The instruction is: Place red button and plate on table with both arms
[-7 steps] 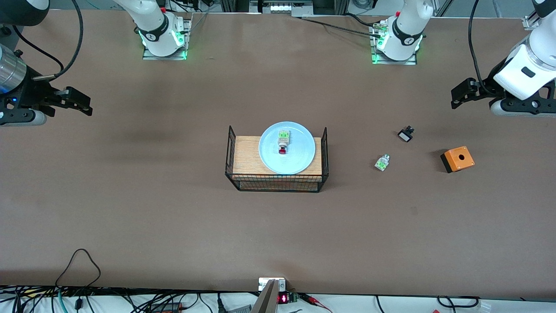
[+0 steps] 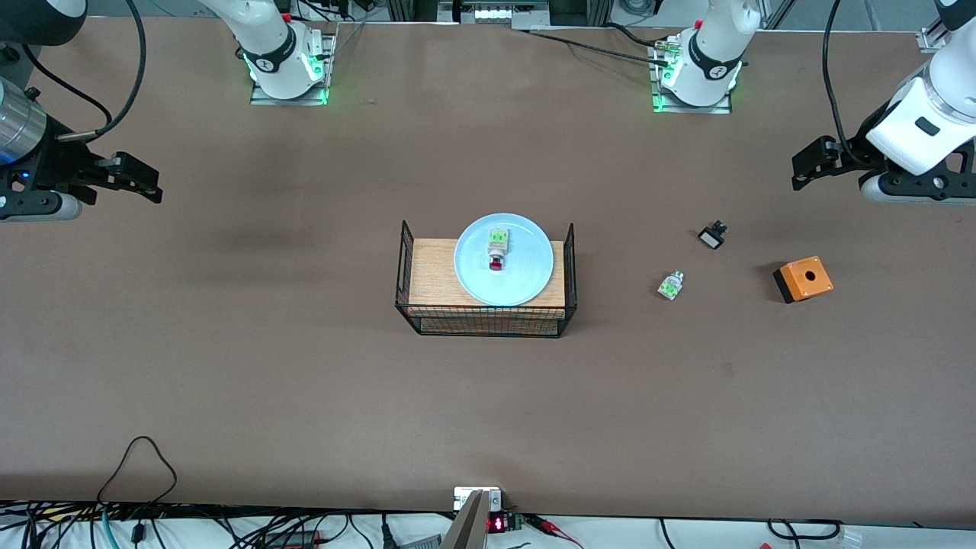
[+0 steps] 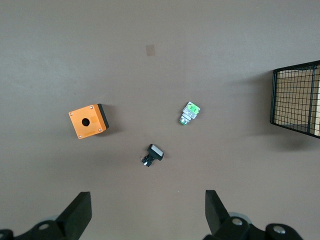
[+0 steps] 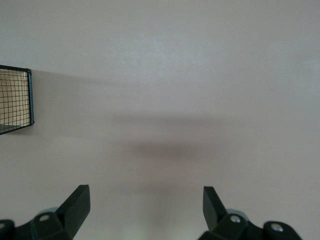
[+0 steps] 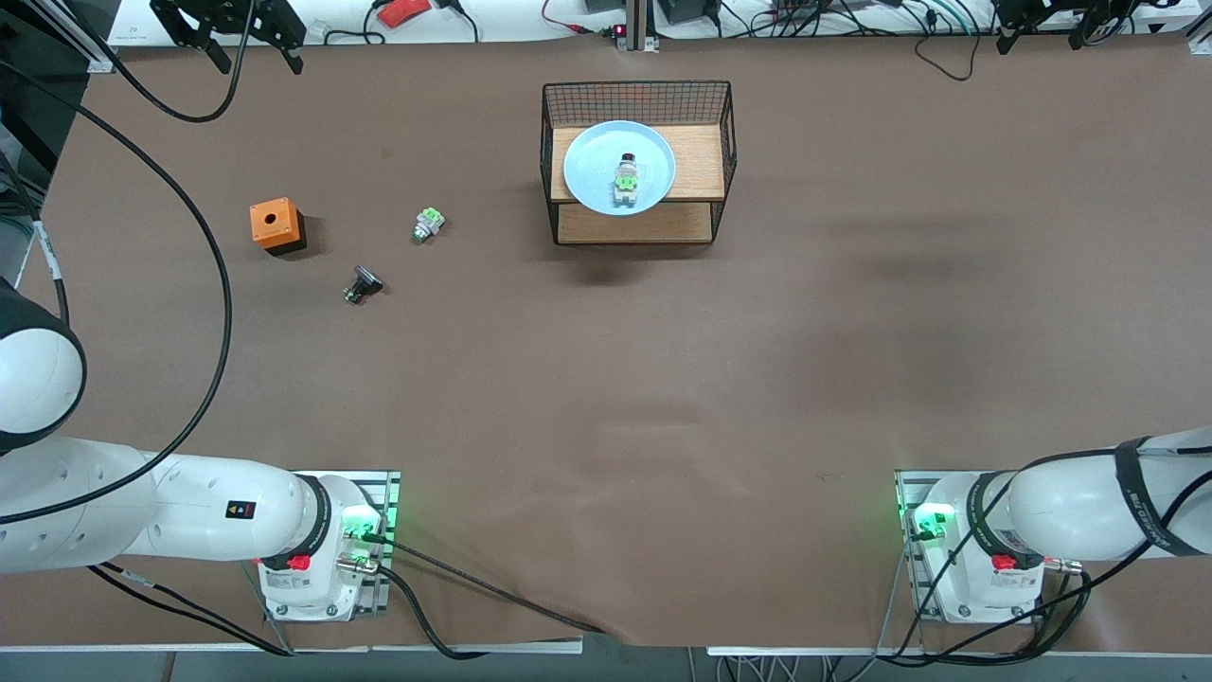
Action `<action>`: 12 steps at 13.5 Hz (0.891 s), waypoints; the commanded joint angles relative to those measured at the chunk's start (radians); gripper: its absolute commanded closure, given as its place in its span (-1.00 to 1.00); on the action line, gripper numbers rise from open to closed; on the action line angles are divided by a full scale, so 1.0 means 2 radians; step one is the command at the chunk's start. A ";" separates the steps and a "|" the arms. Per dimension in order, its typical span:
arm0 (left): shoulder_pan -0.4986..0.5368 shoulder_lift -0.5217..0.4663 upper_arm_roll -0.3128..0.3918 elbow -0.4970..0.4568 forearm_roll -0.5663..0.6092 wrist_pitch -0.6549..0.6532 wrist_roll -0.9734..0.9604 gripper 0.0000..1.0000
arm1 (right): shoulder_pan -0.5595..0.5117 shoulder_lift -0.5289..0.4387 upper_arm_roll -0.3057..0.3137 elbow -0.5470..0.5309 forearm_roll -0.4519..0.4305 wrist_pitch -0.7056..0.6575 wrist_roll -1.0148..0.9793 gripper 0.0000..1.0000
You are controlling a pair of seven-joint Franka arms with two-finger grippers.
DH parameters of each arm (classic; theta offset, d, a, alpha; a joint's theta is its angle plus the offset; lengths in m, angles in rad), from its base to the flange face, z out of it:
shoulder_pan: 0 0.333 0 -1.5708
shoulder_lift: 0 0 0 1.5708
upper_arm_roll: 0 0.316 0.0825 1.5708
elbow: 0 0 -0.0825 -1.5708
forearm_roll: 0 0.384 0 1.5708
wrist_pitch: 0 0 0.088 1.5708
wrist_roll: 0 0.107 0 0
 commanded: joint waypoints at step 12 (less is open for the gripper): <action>-0.041 0.155 -0.187 0.147 -0.052 -0.005 -0.250 -1.00 | -0.001 -0.006 0.001 0.000 0.000 -0.005 0.001 -1.00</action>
